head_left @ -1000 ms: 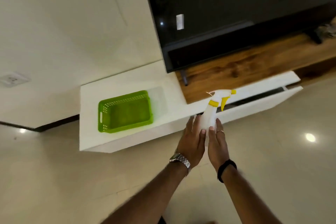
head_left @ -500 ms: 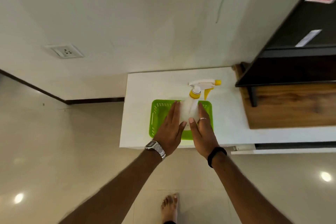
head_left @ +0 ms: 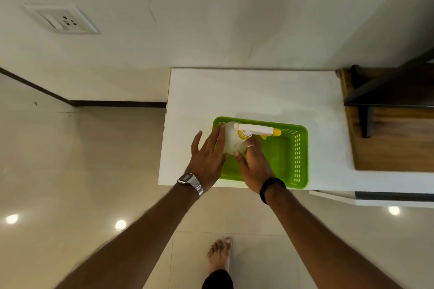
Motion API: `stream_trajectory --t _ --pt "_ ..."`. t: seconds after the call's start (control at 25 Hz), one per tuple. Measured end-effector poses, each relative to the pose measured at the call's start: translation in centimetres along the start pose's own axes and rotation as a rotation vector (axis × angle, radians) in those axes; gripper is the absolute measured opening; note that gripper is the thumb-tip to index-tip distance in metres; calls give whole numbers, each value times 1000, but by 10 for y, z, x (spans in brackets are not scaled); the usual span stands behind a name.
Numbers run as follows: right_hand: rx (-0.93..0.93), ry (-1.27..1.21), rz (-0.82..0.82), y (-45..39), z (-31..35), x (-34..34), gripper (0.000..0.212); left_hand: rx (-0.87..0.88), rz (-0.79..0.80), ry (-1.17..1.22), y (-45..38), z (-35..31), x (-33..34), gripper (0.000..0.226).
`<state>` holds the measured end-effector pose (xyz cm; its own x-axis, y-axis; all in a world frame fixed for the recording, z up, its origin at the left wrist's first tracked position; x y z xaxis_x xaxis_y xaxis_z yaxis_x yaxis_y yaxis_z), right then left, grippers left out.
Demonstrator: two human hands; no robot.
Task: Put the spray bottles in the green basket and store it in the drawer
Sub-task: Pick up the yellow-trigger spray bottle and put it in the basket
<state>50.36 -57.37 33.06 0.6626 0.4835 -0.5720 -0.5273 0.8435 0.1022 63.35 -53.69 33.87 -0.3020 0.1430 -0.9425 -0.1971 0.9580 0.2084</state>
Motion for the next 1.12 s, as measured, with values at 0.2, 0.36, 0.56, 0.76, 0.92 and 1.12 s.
stream_trajectory --t 0.2,0.36,0.56,0.76,0.92,1.12 --pt "40 70 -22 0 -12 11 43 -58 26 -10 0 0 17 68" --pt "-19 83 -26 -9 -4 19 46 -146 33 77 7 3 21 68" --pt "-71 119 52 -11 3 31 46 -277 30 196 19 10 22 71" --pt "-62 113 52 -12 7 33 48 -223 6 185 19 15 20 72" --pt "-28 115 31 -13 12 37 49 -176 1 170 17 20 18 70" --pt "-7 119 29 -16 16 37 55 -140 33 129 11 27 18 69"
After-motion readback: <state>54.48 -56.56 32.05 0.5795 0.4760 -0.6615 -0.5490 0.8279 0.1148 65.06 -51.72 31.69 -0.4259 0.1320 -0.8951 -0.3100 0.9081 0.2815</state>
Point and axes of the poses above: each hand's wrist, its own y-axis away from the middle knuckle, its own x-axis out of the palm, z = x × y, the point moved 7 cm from there along -y, towards the middle knuckle, and after that the axes turned 14 degrees about -x, right-handed, at the moved point
